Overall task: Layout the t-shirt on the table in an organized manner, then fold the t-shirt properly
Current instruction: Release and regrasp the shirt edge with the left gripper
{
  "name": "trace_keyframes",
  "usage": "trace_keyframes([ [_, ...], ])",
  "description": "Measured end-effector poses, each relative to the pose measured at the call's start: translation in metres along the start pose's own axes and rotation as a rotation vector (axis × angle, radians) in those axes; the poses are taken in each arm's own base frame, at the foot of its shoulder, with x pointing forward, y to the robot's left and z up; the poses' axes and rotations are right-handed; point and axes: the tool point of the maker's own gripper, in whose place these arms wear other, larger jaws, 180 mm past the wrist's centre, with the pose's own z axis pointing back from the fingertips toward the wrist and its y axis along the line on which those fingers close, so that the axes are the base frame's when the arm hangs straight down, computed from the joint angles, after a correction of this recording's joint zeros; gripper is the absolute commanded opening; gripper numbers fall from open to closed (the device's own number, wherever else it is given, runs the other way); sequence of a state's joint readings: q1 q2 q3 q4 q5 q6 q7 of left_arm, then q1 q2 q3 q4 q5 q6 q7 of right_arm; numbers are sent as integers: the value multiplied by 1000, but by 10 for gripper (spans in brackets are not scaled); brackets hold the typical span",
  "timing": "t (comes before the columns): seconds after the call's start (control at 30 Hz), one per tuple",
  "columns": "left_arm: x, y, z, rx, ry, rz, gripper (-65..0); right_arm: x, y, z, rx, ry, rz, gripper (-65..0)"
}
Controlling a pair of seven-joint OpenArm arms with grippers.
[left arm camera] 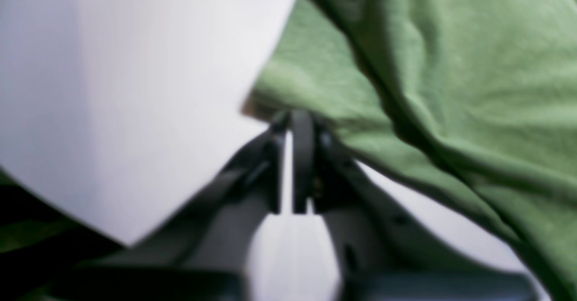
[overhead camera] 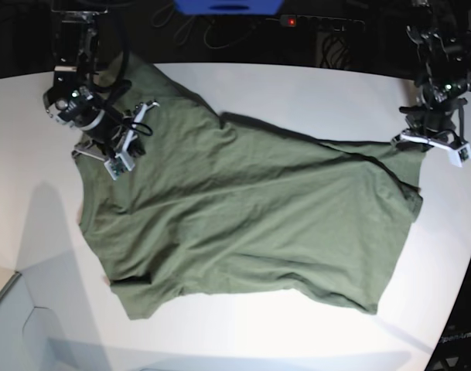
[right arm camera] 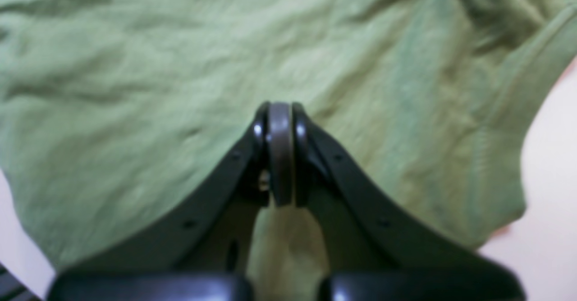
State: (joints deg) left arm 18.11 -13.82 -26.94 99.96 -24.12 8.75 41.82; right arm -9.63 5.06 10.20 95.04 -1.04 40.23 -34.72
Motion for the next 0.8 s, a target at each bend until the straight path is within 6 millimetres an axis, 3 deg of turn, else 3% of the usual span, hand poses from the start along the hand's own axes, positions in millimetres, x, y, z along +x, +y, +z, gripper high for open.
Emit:
trace_keyframes([
  [0.1,13,15,4,36,-39,23,-360,-5,1,1,1,15,-1,-650],
  [0.17,17,24,5,56,-49,39,-286,-5,0,1,0,15,1,-650],
  [0.23,17,34,3,80,-50,60,-282,-4,0,1,0,13,0,-650],
  [0.37,-3,45,-19,113,23,107,-279,-4,0,1,0,16,1,-650],
  [0.5,1,35,-40,97,35,150,-280,-8,3,1,4,22,-4,-650],
  [0.63,-3,9,-45,43,52,110,-280,-12,5,2,9,32,-7,-650],
  [0.8,-4,-3,-53,26,61,85,-281,-12,5,2,8,31,-6,-650],
])
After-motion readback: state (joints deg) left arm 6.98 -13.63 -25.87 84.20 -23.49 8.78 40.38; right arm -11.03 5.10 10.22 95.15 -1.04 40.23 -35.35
